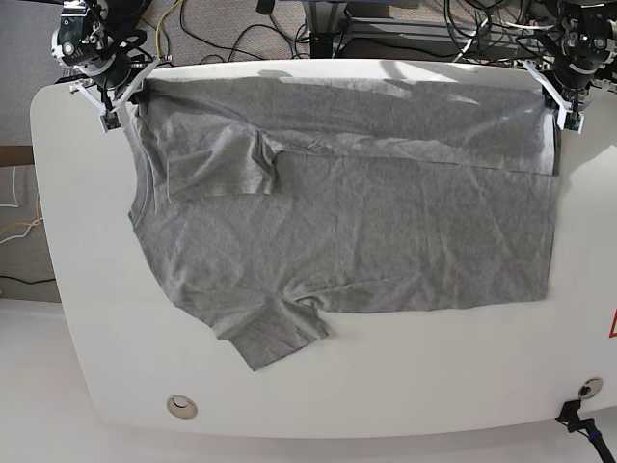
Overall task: Fold the T-shirt properly
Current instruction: 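Pull the grasped edge away from the shirt body and release, then move both grippers to the hem corners and grasp them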
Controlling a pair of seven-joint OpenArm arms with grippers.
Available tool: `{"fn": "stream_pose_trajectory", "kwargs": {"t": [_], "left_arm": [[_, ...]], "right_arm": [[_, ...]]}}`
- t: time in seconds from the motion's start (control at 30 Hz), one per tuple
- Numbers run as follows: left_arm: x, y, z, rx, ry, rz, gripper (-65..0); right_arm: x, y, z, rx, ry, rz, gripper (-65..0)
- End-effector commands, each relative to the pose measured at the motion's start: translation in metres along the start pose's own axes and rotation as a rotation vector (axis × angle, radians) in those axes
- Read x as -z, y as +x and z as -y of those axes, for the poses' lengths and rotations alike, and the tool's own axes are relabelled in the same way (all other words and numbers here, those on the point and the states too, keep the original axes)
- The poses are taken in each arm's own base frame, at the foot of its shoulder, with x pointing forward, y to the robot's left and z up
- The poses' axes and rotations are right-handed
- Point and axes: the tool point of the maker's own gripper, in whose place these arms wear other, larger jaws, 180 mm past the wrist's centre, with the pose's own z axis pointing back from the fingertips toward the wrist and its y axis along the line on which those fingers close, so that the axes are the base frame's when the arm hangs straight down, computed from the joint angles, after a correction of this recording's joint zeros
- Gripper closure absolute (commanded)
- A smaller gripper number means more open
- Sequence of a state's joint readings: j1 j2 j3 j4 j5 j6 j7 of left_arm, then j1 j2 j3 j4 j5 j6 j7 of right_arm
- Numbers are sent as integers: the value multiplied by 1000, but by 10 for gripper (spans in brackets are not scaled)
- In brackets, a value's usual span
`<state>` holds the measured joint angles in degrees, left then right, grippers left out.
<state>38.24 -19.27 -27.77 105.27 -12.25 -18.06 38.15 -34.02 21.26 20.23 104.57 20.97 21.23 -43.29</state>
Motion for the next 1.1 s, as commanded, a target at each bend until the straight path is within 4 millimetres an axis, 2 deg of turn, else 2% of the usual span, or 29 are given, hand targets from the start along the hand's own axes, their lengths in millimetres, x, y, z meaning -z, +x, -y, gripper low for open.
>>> {"fn": "stream_pose_trajectory", "kwargs": {"t": [0.0,0.07,0.2,0.27,0.37,0.43,0.5,0.63,0.67,0.73,0.87,0.93,1.0,1.07], "left_arm": [[-4,7,-7,13,19,21,-33],[-4,4,-8,14,21,6,-117],[-4,-2,-10,18,26,-38,-351],[-4,-3,-9,19,25,-49,-407],[-3,3,-10,16,28,-36,-416],[-2,7,-12,13,33,-24,-417],[-3,10,-18,7,49,-17,-419],[0,34,-27,-7,73,43,-419],[0,41,-30,1,78,57,-419],[0,61,-36,11,92,102,-419],[1,110,-47,-17,121,220,-419],[-1,143,-53,-34,134,296,-419],[7,164,-46,-35,110,313,-419],[12,184,-51,-61,109,336,-419]], "right_arm": [[-4,4,5,-17,-15,6,0],[-4,3,6,-22,-20,4,0],[-3,4,7,-18,-25,4,-9],[-4,5,7,-19,-26,8,-102],[-3,7,8,-21,-27,11,-225],[-4,8,10,-25,-30,14,-278],[-7,18,17,-20,-51,40,-298],[-18,37,28,-31,-90,96,-299],[-21,47,32,-32,-102,123,-299],[-22,59,37,-41,-114,146,-300],[-24,97,50,-65,-140,198,-300],[-17,118,43,-78,-119,223,-300],[-9,144,39,-87,-101,258,-300],[-4,166,38,-85,-92,285,-300]]}}
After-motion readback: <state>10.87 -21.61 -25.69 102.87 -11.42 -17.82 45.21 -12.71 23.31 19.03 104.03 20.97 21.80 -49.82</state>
